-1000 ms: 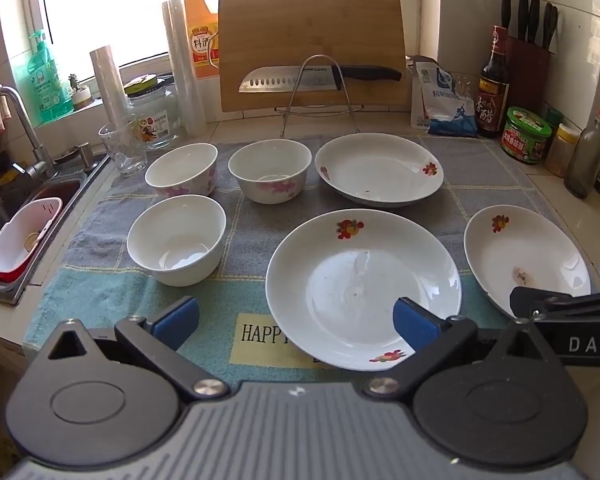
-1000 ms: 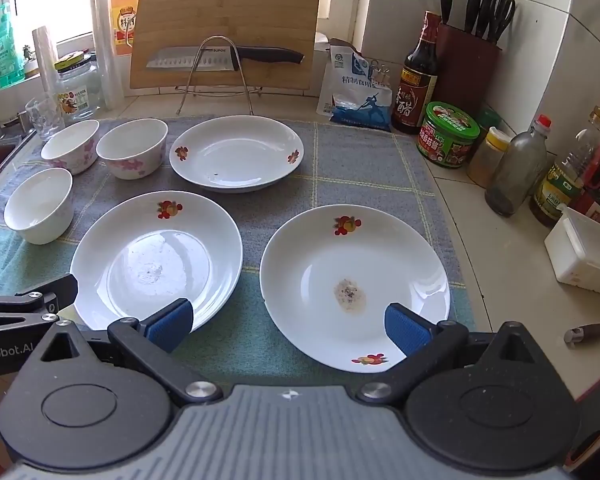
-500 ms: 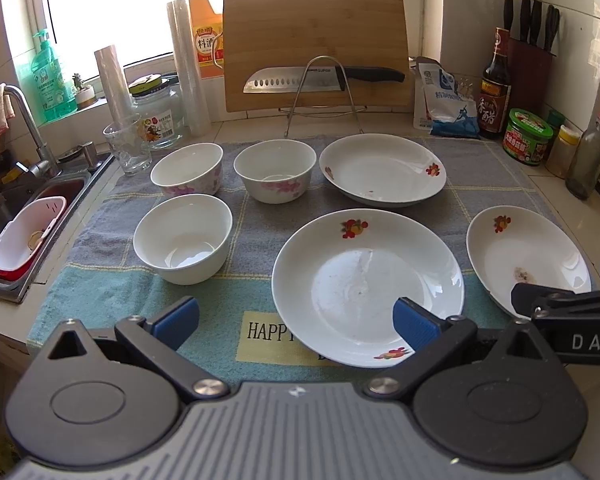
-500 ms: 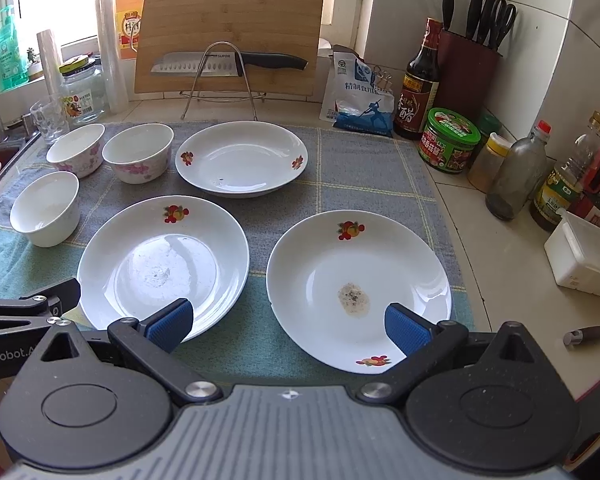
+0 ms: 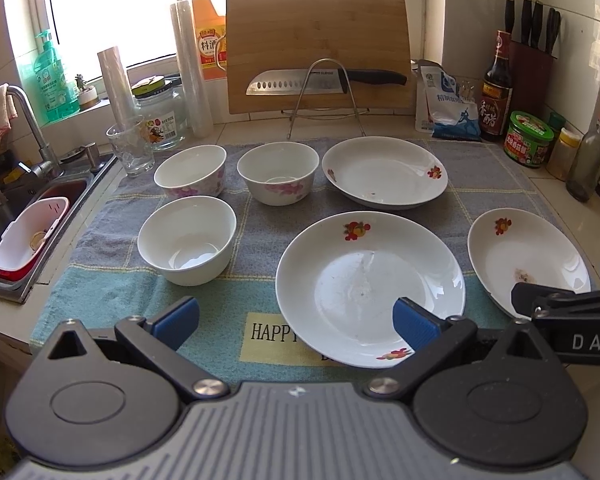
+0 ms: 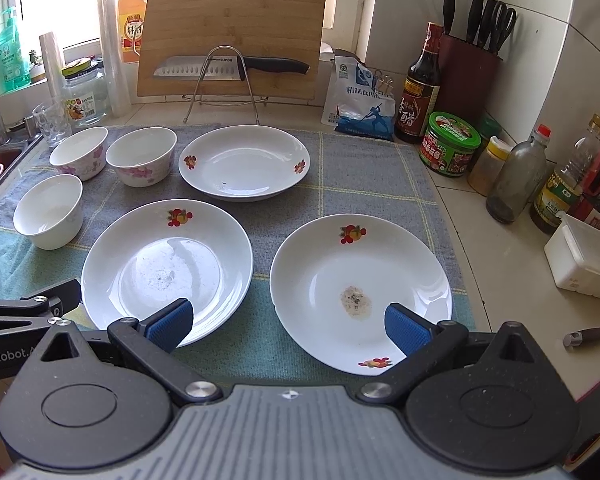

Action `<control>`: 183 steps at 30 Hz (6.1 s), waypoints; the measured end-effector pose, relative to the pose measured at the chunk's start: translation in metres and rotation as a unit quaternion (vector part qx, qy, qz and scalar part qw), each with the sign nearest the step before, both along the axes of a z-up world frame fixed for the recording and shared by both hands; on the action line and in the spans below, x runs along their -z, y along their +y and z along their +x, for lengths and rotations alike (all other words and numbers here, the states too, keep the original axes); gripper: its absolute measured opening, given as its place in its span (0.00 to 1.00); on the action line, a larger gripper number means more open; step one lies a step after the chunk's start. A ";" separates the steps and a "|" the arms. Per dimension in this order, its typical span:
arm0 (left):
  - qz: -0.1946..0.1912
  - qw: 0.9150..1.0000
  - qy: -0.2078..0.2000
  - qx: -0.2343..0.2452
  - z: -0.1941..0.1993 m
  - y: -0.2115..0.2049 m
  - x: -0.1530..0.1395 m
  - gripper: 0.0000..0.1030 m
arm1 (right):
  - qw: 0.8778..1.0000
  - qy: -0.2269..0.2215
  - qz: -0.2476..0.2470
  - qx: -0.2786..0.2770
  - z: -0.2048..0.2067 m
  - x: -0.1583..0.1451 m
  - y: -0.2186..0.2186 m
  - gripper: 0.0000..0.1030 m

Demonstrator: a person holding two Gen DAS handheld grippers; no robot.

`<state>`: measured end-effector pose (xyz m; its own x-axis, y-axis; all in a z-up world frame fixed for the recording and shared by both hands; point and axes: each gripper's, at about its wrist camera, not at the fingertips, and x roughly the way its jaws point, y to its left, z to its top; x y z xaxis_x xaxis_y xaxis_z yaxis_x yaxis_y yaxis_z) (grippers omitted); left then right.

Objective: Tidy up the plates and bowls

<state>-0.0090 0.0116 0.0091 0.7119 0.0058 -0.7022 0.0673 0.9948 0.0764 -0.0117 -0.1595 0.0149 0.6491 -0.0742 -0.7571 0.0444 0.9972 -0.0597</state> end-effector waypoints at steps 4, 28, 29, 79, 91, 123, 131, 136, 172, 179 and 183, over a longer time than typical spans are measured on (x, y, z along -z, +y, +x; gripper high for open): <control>0.000 1.000 0.000 -0.001 0.000 0.000 -0.002 0.99 | 1.000 0.000 0.000 0.000 0.000 0.000 0.000 1.00; 0.001 1.000 -0.004 -0.006 -0.001 0.002 -0.002 0.99 | 1.000 -0.008 0.002 -0.005 0.000 0.000 0.001 1.00; 0.001 1.000 -0.003 -0.007 -0.001 0.002 -0.003 0.99 | 1.000 -0.008 0.001 -0.006 0.000 0.000 0.001 1.00; 0.010 0.993 -0.007 0.114 0.010 -0.093 0.000 0.99 | 0.996 -0.073 0.041 -0.014 -0.048 0.028 -0.095 1.00; 0.004 0.969 0.023 0.247 0.059 -0.139 0.020 0.99 | 0.998 -0.049 0.040 -0.014 -0.031 0.065 -0.107 1.00; 0.039 0.833 0.204 0.512 0.186 -0.213 0.090 0.74 | 0.997 -0.039 0.026 -0.059 0.002 0.116 -0.105 1.00; 0.027 0.816 0.220 0.533 0.196 -0.221 0.091 0.71 | 0.996 -0.038 0.026 -0.072 0.005 0.116 -0.106 1.00; 0.025 0.809 0.228 0.541 0.198 -0.225 0.091 0.69 | 0.996 -0.037 0.025 -0.075 0.006 0.115 -0.105 1.00; 0.002 0.817 0.185 0.546 0.260 -0.271 0.079 0.69 | 0.997 -0.037 -0.014 -0.063 0.071 0.103 -0.153 1.00; -0.002 0.822 0.184 0.539 0.276 -0.281 0.090 0.69 | 0.998 -0.034 -0.016 -0.051 0.087 0.110 -0.160 1.00; -0.007 0.824 0.184 0.536 0.281 -0.285 0.095 0.69 | 0.998 -0.034 -0.016 -0.043 0.090 0.113 -0.160 1.00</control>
<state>0.2725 -0.2731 -0.0860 0.0410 -0.4977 -0.8664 0.9234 0.3501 -0.1574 0.0786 -0.3190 -0.0977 0.7041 -0.0396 -0.7090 -0.0355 0.9952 -0.0908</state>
